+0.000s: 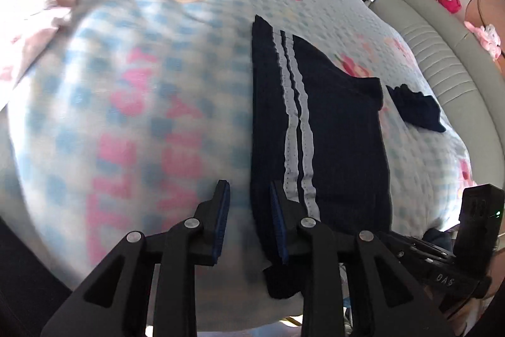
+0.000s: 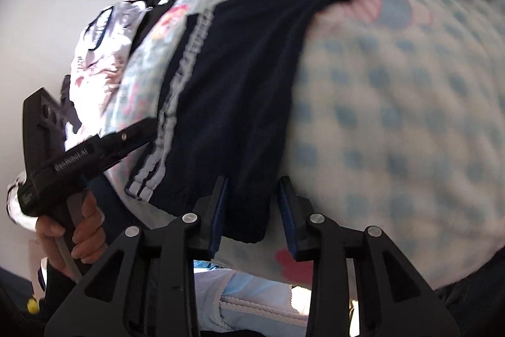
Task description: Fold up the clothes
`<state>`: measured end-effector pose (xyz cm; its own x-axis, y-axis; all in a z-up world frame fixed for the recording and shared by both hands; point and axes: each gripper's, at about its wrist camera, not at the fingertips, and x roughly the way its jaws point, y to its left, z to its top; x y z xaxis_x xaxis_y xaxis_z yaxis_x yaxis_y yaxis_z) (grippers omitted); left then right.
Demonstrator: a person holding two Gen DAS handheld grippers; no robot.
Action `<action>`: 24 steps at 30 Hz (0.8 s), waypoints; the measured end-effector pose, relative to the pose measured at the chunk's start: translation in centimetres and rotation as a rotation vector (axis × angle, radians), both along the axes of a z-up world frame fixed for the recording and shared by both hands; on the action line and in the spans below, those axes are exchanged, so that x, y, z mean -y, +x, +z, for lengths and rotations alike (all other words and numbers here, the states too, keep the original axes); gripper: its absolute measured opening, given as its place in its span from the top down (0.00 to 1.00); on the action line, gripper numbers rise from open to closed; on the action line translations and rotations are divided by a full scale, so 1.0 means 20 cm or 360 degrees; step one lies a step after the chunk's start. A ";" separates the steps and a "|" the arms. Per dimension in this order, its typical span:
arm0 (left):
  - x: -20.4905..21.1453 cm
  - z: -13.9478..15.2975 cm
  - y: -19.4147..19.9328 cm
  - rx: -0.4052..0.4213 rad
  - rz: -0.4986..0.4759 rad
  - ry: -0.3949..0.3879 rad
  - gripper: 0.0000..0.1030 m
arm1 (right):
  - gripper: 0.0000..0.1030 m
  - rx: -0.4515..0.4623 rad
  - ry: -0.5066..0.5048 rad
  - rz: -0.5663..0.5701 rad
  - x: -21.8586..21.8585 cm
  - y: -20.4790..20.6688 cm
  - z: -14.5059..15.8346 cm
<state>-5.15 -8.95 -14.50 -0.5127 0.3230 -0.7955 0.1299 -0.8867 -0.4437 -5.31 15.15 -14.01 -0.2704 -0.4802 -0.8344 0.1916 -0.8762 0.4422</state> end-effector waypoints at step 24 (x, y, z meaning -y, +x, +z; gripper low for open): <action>-0.12 0.01 0.21 -0.0074 -0.0043 0.0094 0.81 | 0.57 -0.0100 0.0096 -0.0032 0.05 0.06 0.06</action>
<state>-0.89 -6.62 -14.21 -0.5391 0.3827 -0.7503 0.0845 -0.8617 -0.5002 -4.02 14.09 -12.86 -0.3323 -0.4235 -0.8427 0.1994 -0.9049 0.3761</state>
